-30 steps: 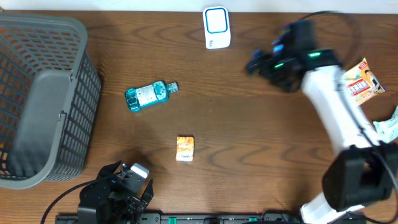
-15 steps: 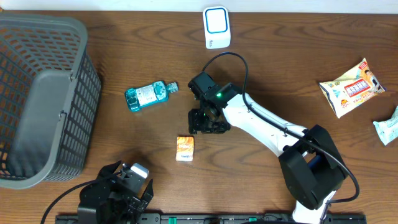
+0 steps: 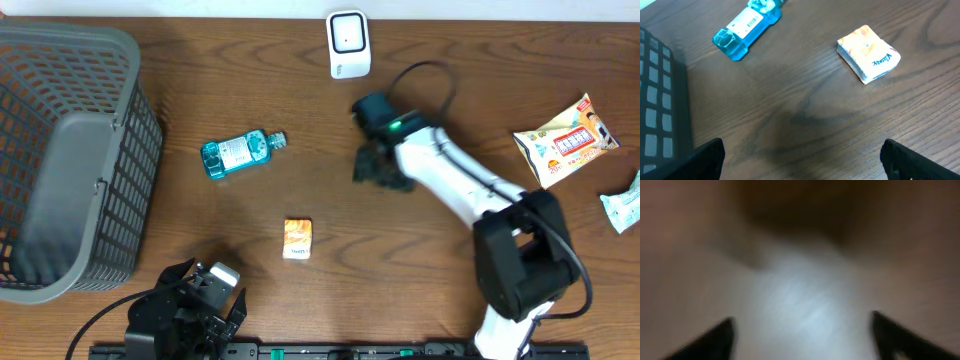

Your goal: Scan the item barcode

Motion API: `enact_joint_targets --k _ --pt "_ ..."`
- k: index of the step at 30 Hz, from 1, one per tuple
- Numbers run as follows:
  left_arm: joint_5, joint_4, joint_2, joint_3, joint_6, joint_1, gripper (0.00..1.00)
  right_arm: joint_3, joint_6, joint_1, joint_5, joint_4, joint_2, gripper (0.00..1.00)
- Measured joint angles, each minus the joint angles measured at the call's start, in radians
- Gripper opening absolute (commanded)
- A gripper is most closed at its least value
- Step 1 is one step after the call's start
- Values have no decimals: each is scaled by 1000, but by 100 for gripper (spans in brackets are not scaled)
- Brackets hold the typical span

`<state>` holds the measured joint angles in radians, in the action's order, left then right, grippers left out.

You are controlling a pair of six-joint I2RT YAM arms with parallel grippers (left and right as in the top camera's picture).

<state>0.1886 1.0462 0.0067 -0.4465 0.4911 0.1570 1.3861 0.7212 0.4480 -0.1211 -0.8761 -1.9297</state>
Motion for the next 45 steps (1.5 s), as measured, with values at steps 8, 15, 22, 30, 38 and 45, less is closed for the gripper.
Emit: enact_joint_targets --k 8,15,22,30,38,45 --pt "0 0 0 0 0 0 99 0 82 -247 -116 24 0 99" --pt "0 0 0 0 0 0 99 0 142 -446 -126 25 0 99" --pt "0 0 0 0 0 0 99 0 131 -551 -225 69 0 60" --pt "0 0 0 0 0 0 99 0 82 -645 -260 135 -10 16" --pt "0 0 0 0 0 0 99 0 77 -671 -159 133 -60 1" --pt "0 0 0 0 0 0 99 0 44 -661 -23 145 -60 1"
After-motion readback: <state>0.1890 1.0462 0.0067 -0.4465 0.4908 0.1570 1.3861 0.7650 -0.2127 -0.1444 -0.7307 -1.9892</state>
